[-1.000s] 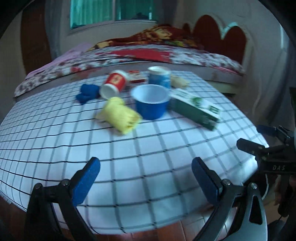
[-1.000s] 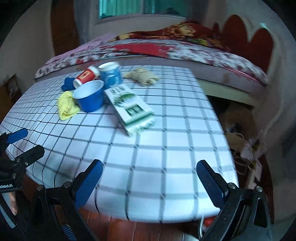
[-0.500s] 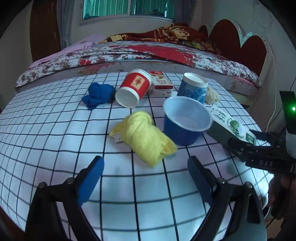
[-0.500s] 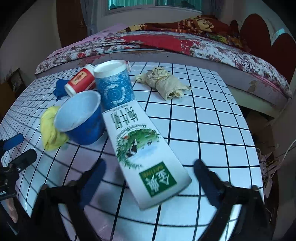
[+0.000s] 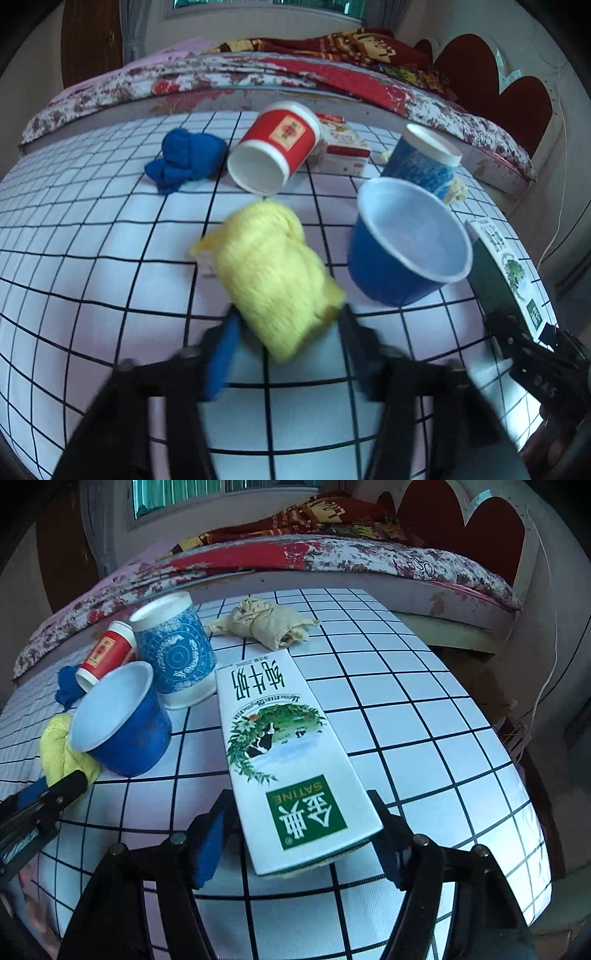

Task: Collect trash

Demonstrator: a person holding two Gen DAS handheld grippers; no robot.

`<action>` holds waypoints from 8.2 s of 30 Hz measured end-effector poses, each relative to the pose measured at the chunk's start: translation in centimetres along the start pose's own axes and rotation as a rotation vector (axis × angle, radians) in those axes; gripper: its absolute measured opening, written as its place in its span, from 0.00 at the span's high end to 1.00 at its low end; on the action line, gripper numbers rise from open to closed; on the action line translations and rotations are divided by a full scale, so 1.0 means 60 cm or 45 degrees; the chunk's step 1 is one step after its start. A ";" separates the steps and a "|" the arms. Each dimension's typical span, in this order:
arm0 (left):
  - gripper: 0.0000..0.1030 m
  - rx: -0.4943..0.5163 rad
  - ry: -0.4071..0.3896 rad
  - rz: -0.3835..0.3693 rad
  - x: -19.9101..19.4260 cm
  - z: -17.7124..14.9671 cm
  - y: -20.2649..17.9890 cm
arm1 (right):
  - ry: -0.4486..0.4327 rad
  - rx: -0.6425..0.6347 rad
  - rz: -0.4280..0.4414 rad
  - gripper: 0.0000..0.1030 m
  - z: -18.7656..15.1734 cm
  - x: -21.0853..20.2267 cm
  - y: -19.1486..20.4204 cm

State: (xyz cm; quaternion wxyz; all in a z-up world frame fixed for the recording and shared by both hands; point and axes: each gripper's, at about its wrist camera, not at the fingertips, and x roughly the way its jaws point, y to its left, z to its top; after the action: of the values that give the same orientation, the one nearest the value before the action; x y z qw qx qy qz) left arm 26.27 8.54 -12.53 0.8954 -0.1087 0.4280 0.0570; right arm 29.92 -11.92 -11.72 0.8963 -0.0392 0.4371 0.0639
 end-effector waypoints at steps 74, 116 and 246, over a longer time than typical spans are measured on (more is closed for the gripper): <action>0.72 0.250 -0.077 -0.162 -0.080 -0.087 -0.118 | -0.126 0.091 -0.026 0.45 -0.140 -0.189 -0.191; 0.72 0.702 -0.055 -0.702 -0.199 -0.248 -0.496 | -0.131 0.341 -0.285 0.45 -0.305 -0.323 -0.442; 0.21 0.225 -0.119 -0.105 0.010 0.062 -0.079 | -0.139 -0.090 0.050 0.26 0.100 0.007 -0.033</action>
State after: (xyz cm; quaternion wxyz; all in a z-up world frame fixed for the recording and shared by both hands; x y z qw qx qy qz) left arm 30.35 4.85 -10.03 0.9220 -0.0442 0.3844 -0.0128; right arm 35.14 -13.08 -8.36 0.9155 -0.0590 0.3856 0.0989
